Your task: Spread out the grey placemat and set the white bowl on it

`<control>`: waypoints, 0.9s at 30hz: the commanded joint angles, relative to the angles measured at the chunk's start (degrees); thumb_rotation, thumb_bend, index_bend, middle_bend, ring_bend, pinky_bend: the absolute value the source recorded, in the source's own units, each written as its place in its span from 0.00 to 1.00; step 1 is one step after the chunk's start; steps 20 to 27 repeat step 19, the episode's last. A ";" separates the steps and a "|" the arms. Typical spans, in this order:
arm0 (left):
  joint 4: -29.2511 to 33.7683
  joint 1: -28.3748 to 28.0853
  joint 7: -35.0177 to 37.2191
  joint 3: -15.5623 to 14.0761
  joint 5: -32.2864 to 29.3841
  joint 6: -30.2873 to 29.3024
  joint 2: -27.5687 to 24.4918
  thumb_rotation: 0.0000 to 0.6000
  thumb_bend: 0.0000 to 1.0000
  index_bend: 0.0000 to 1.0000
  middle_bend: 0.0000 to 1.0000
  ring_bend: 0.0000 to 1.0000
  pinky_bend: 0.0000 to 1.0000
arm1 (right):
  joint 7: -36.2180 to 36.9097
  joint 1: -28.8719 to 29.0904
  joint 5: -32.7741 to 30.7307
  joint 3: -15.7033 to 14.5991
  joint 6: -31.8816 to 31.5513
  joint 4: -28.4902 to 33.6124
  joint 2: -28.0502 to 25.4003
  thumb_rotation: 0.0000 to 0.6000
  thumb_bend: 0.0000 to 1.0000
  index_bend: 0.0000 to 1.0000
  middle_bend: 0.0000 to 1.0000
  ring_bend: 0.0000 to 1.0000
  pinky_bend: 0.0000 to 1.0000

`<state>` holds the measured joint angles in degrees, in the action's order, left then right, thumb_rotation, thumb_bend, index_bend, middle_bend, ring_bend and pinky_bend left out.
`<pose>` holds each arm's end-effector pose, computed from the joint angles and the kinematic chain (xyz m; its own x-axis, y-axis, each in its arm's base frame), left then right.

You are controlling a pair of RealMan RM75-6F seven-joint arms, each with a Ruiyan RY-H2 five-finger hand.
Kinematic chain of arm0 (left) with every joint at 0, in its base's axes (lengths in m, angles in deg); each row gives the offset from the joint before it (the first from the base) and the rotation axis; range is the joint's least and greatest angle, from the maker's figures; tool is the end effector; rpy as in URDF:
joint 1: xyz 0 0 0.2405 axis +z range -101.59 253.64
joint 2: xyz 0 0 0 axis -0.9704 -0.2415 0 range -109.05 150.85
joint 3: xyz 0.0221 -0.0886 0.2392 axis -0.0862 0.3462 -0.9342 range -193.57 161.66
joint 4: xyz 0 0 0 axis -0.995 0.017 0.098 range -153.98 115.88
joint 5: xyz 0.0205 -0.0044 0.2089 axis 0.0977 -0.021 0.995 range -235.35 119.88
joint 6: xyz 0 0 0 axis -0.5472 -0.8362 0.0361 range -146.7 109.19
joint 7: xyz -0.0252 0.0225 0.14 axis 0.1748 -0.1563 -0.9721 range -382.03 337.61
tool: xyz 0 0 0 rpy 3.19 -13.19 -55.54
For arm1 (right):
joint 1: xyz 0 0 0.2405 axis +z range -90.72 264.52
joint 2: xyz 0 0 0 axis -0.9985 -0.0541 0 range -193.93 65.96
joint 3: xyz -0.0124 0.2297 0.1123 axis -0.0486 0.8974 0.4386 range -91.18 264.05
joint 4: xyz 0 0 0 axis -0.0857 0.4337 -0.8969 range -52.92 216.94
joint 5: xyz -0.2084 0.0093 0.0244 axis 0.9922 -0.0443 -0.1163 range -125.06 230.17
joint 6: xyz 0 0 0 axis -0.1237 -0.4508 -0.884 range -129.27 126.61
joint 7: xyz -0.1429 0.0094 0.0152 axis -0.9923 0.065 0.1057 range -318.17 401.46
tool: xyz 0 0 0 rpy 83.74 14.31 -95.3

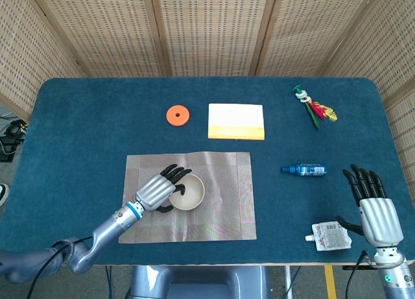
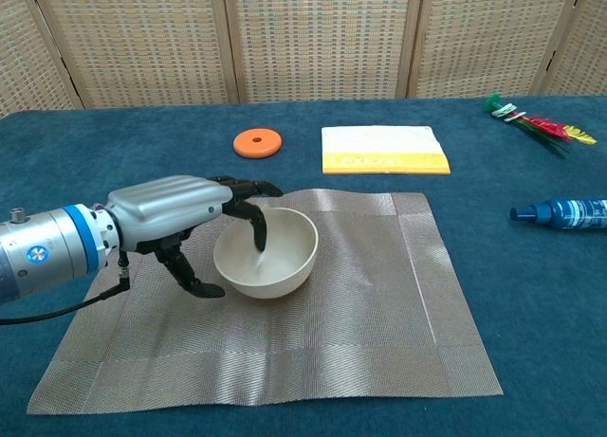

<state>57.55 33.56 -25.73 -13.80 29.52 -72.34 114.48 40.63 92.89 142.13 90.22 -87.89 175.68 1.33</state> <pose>-0.1445 0.3037 -0.0611 0.5055 0.3036 0.8076 0.7346 -0.6425 -0.2183 -0.2897 -0.1891 0.1527 0.3721 0.0448 0.9271 -0.9224 -0.0935 0.3747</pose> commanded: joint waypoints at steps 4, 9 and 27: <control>5.27 2.64 0.59 0.54 0.21 -5.38 -6.24 1.00 0.00 0.00 0.00 0.00 0.00 | 0.16 -0.03 0.09 -0.02 -0.07 0.19 -0.19 1.00 0.00 0.01 0.00 0.00 0.00; 11.61 9.08 -3.11 2.00 -2.56 -15.52 -13.60 1.00 0.00 0.00 0.00 0.00 0.00 | -0.07 -0.21 0.16 0.09 -0.54 0.28 -0.34 1.00 0.00 0.01 0.00 0.00 0.00; 21.67 26.50 -11.41 -1.29 -8.32 -35.25 -22.99 1.00 0.00 0.00 0.00 0.00 0.00 | -4.22 -0.72 -0.38 0.78 -2.01 -0.40 0.44 1.00 0.00 0.01 0.00 0.00 0.00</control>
